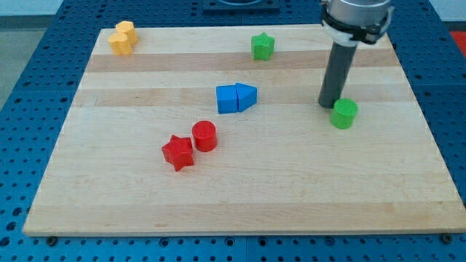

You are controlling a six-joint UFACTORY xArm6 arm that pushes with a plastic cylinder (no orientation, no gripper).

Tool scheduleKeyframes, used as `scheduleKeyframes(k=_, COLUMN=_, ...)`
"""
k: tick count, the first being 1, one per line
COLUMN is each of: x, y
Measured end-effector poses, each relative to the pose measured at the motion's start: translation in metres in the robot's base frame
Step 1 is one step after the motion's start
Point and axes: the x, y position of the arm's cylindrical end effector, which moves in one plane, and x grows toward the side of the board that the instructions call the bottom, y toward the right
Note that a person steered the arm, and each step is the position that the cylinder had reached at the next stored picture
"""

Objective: Move the green circle towards the bottom right corner

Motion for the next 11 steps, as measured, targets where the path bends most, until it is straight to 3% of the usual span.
scheduleKeyframes(k=4, x=0.006, y=0.029)
scheduleKeyframes(k=7, x=0.093, y=0.040)
scheduleKeyframes(k=9, x=0.095, y=0.013)
scheduleKeyframes(k=11, x=0.128, y=0.017)
